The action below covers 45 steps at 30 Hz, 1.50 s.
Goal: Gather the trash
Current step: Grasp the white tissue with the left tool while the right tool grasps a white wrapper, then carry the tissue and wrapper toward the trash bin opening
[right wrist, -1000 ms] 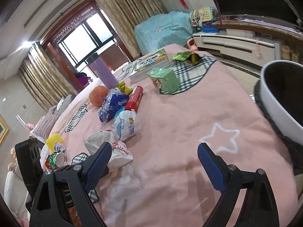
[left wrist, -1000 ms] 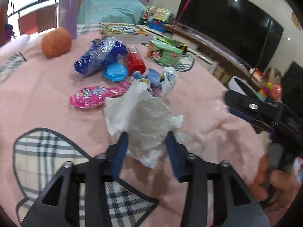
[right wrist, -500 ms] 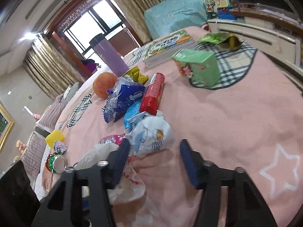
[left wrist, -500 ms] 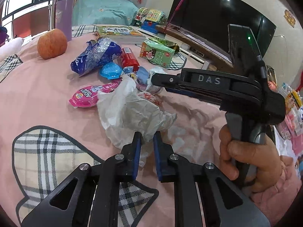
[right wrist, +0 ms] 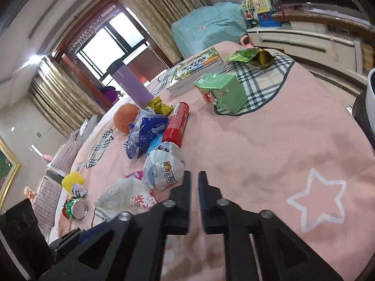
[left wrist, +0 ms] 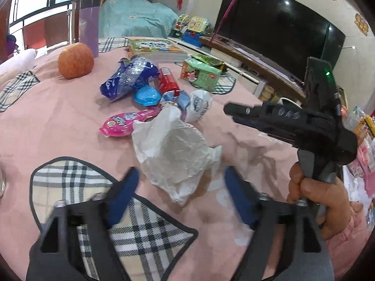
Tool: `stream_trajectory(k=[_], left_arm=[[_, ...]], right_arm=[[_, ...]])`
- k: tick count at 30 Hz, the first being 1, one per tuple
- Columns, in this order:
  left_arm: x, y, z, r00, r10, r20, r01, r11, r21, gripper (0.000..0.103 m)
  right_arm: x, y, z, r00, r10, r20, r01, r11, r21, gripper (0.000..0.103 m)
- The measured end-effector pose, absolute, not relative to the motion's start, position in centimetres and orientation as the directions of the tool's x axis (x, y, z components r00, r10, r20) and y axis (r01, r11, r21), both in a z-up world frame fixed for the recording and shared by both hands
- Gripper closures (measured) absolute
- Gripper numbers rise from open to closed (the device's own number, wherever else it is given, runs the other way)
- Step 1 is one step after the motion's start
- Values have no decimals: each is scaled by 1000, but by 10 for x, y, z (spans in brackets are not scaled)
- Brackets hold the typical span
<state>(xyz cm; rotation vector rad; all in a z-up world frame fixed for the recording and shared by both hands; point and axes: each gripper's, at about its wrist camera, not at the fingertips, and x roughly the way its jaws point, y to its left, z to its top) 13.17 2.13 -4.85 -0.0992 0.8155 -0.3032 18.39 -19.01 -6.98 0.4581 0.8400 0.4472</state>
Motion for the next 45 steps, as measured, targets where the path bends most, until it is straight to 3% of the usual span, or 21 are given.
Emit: stream_trajectory(k=[2, 6, 9, 11, 12, 13, 14, 16, 17, 24, 45], left_arm=[[139, 24, -54, 645, -286, -709, 209, 958, -196, 22], [154, 32, -63, 623, -319, -714, 201, 948, -248, 23], [161, 29, -67, 606, -345, -717, 228, 939, -259, 36], [163, 24, -68, 598, -343, -724, 239, 939, -247, 40], [162, 21, -67, 601, -344, -721, 254, 938, -236, 47], [161, 18, -66, 602, -344, -721, 262, 937, -229, 51], [161, 15, -66, 601, -344, -721, 271, 937, -221, 57], [159, 10, -65, 599, -356, -717, 290, 931, -220, 80], [158, 8, -64, 593, -371, -714, 301, 925, -231, 85], [149, -4, -55, 615, -354, -705, 302, 931, -204, 89], [131, -83, -24, 583, -479, -656, 456, 861, -224, 91]], right_arm=[[188, -187, -68, 582, 558, -591, -200, 804, 560, 47], [197, -167, -66, 575, 568, -589, -228, 803, 551, 45], [211, -156, -74, 546, 570, -614, -225, 806, 548, 45], [219, -150, -80, 519, 580, -628, -226, 802, 554, 54], [219, -149, -82, 511, 585, -630, -230, 799, 555, 70], [220, -148, -83, 501, 591, -632, -238, 796, 557, 79], [219, -148, -84, 497, 596, -631, -243, 794, 558, 84], [215, -150, -81, 510, 592, -625, -246, 796, 554, 86], [212, -153, -80, 517, 591, -619, -248, 796, 552, 87], [182, -194, -62, 591, 558, -582, -213, 805, 555, 88], [91, -313, -29, 766, 364, -530, -59, 861, 506, 88]])
